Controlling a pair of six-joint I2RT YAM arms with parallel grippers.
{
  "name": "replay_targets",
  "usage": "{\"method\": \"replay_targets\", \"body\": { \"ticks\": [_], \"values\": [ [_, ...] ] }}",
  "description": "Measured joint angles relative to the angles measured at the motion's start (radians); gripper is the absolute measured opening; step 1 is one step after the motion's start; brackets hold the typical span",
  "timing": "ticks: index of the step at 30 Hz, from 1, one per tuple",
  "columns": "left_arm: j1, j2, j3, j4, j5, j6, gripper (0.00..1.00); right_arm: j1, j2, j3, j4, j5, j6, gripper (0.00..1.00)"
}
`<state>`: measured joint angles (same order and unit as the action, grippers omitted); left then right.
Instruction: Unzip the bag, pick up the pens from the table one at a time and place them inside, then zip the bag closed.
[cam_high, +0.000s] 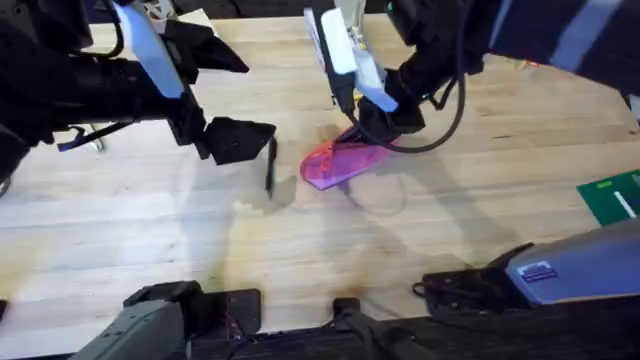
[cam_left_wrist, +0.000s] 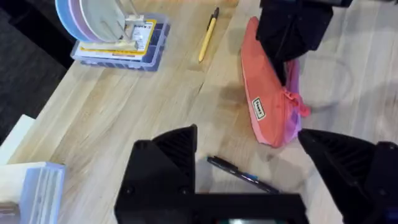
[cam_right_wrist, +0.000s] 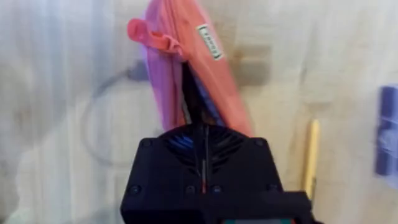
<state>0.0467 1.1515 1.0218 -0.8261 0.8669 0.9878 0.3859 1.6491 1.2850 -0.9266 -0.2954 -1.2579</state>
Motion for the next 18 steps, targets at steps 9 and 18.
{"method": "replay_targets", "body": {
  "ticks": [9, 18],
  "values": [
    [0.000, 0.000, 0.000, 0.000, 0.000, 0.000, 0.994, 0.000, 0.063, 0.000, -0.008, -0.028, 0.000, 0.033],
    [0.000, 0.000, 0.000, 0.000, 0.000, 0.000, 0.992, 0.000, 0.063, 0.001, -0.001, -0.028, -0.027, 0.833]
  ]
}}
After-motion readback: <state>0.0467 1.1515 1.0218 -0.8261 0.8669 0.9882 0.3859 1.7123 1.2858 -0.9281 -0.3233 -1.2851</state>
